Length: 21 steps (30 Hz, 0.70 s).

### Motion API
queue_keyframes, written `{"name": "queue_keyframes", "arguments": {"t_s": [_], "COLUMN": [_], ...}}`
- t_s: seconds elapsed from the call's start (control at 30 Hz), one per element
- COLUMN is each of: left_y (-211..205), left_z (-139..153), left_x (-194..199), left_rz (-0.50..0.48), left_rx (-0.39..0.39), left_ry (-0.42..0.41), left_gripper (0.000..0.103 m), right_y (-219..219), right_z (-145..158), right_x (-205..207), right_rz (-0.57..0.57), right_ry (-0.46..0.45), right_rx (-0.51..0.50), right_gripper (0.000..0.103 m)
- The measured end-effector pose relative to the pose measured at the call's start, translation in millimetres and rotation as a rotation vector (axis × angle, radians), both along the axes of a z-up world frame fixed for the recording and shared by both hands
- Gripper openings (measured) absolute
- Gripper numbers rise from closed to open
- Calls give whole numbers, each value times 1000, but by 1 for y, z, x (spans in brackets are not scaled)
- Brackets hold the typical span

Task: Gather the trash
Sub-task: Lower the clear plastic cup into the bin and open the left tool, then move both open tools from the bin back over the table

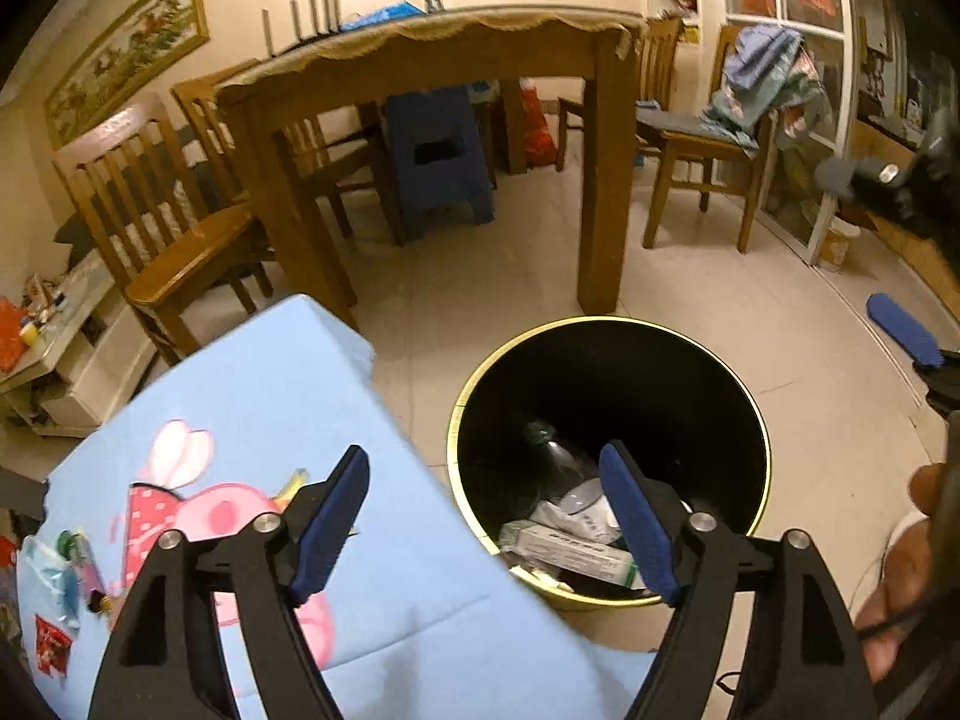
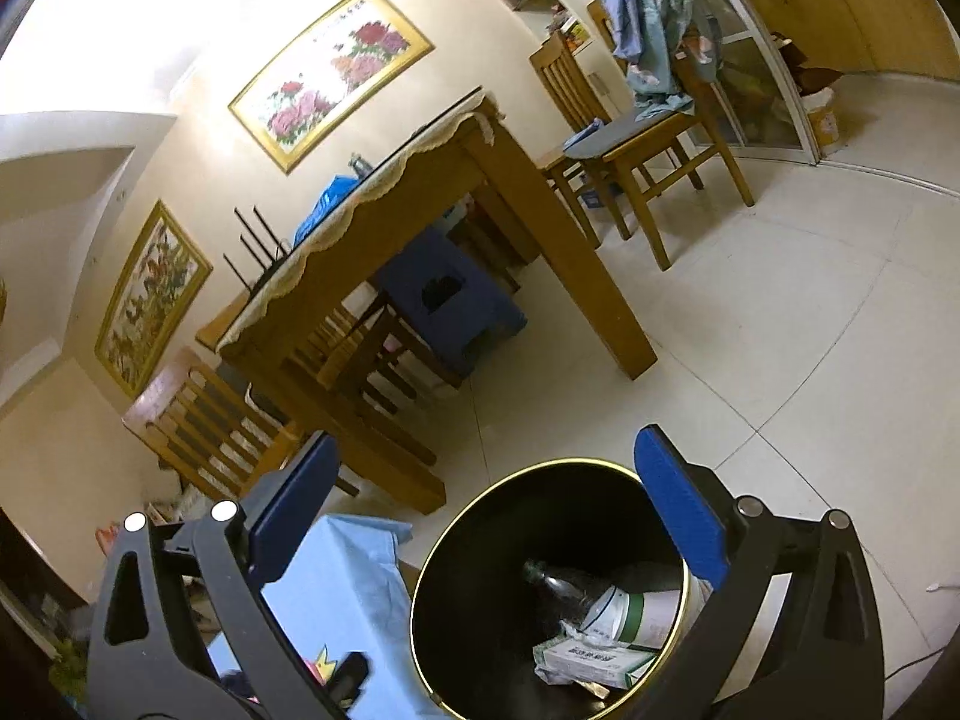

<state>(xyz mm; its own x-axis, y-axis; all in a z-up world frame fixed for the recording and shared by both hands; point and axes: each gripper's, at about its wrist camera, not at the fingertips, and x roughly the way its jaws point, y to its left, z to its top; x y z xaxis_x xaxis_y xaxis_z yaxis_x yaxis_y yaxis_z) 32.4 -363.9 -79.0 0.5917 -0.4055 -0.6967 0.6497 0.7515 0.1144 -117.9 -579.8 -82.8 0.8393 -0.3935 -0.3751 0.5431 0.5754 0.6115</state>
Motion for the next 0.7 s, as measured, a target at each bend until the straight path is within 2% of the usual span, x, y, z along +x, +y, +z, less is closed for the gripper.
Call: {"name": "queue_keyframes", "arguments": {"t_s": [0.27,0.47,0.7], "left_y": [51,92,160], "left_z": [14,20,25], "left_x": [5,6,17], "left_rz": [79,137,234], "left_rx": [-23,-27,-58], "left_ry": [-34,-62,-60], "left_gripper": [84,86,89], "right_y": [31,81,147], "right_z": [8,18,19], "right_x": [34,69,108], "right_rz": [84,227,381], "right_ry": [72,131,187], "right_rx": [-54,-193,-331], "right_gripper": [97,97,97]}}
